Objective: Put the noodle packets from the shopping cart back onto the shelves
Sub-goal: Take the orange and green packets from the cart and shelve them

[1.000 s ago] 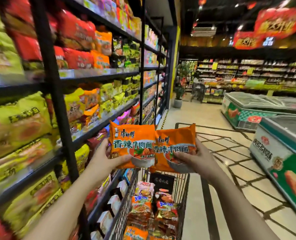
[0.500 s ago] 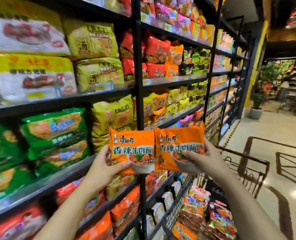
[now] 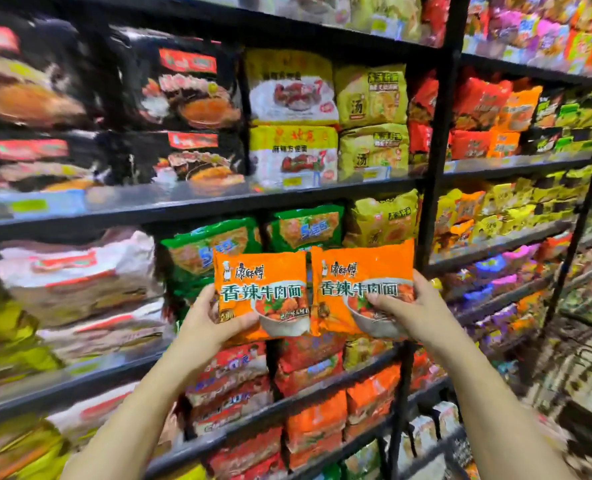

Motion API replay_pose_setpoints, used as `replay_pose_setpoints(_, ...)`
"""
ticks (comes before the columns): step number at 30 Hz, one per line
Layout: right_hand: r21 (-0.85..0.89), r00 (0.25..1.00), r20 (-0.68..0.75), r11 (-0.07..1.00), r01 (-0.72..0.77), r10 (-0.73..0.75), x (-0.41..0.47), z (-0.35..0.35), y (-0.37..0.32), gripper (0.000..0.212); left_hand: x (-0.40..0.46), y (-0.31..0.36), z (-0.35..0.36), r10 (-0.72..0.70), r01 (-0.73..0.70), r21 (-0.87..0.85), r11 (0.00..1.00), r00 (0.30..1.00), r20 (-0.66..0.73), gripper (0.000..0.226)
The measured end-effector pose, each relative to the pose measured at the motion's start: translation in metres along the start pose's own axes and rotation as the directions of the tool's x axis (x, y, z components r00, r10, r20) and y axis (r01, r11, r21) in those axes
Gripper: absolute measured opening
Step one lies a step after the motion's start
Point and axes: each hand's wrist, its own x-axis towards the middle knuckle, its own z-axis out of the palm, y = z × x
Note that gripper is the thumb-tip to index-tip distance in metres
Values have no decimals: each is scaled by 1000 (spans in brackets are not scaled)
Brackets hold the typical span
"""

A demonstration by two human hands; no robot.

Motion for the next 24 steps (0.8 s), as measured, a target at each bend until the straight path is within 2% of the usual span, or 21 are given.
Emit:
replay_pose_setpoints(5,47,992,124,999,23,-29,-34,99,-38,38,-61,16,-98,11,-9,34,999,997,-73,72)
replay_pose_setpoints(9,73,974,215,996,49,-64,-65,173,-66,37,-114,28,-171,37,-27,62,998,983,-178,60)
replay_pose_setpoints(13,111,958,276,993,50,-79,-92,252,-81,39,-169,41,-241,41,-22,77,997,969,-245,64)
replay_pose_setpoints(22,196,884,447,979,50,-134,-144,423,-111,42,-287,63,-376,91,-11,176,984,886,-455,60)
replay_pose_setpoints(24,209,849,506,977,49,-151,-157,459,-121,43,-313,67,-401,97,8,202,979,859,-502,62)
